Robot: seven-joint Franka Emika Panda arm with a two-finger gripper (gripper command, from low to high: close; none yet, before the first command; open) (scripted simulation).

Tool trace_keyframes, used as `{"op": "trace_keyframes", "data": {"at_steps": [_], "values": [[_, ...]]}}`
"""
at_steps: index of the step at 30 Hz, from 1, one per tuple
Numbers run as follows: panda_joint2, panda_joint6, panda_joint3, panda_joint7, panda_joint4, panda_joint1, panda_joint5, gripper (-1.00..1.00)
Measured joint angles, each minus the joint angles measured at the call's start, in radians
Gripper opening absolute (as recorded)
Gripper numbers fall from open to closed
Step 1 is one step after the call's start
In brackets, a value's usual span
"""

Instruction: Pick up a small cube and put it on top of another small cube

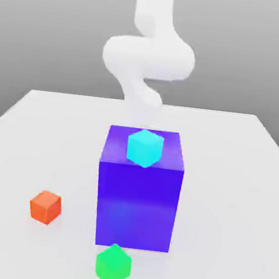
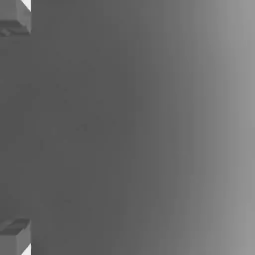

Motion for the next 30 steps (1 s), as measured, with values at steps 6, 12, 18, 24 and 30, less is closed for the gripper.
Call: {"op": "trace_keyframes", "data": {"at_steps": [6, 12, 18, 24, 30], "values": [[0.102, -0.105, 0.082, 0.296, -0.187, -0.066, 0.051, 0.0], [0.211, -0.093, 0.136, 0.49, -0.35, -0.107, 0.089, 0.0], [0.272, 0.019, 0.146, 0.496, -0.409, -0.107, 0.097, -1.0], [0.24, -0.044, 0.146, 0.492, -0.38, -0.112, 0.101, -1.0], [0.07, -0.217, 0.159, 0.543, -0.376, -0.099, 0.126, -1.0]]}}
